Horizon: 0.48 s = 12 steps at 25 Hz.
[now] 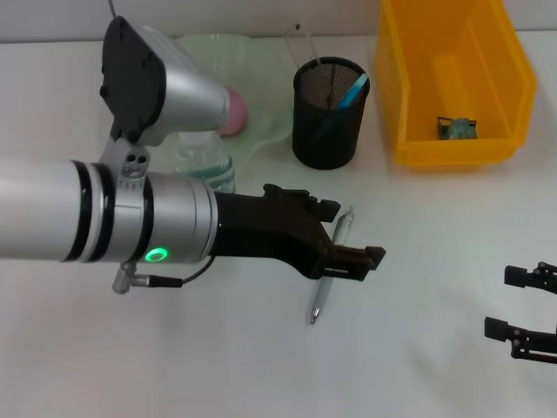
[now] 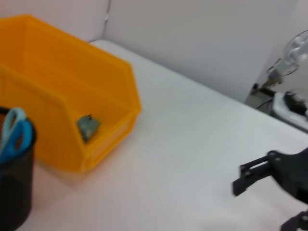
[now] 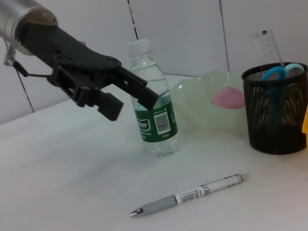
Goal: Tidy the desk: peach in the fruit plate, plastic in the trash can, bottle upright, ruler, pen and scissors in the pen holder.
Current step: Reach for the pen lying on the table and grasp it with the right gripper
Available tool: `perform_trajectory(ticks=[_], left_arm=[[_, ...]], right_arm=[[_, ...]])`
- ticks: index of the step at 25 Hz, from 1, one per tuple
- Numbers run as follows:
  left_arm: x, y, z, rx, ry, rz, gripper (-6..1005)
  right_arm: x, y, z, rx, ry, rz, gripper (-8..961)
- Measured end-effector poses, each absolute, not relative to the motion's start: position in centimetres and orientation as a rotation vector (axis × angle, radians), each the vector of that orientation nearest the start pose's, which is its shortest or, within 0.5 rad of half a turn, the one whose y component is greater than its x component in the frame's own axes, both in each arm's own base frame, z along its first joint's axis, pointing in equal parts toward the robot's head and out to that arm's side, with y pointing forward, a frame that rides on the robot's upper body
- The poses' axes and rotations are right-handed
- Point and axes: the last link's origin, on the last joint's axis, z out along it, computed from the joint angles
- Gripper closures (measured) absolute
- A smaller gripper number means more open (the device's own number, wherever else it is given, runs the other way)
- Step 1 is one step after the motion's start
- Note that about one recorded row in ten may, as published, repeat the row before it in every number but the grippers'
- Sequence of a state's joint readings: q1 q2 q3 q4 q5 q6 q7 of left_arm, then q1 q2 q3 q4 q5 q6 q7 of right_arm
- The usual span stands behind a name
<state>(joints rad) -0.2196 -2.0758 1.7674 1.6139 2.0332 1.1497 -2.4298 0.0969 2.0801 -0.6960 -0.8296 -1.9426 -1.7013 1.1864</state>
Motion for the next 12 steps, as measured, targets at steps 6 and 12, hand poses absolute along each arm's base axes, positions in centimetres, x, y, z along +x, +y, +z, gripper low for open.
perform_trajectory(ticks=[6,12], left_arm=[[-12.2,28.3,-6.6,-2.798,-0.763,-0.149,216],[-11.6,28.7,-8.3,-2.781,-0.721,-0.018,217]], right_arm=[[35.1,20.4,3.1,-2.595,0.642,0.597,120],[35.0,20.5,3.1,-2.595,0.639,0.597,123]])
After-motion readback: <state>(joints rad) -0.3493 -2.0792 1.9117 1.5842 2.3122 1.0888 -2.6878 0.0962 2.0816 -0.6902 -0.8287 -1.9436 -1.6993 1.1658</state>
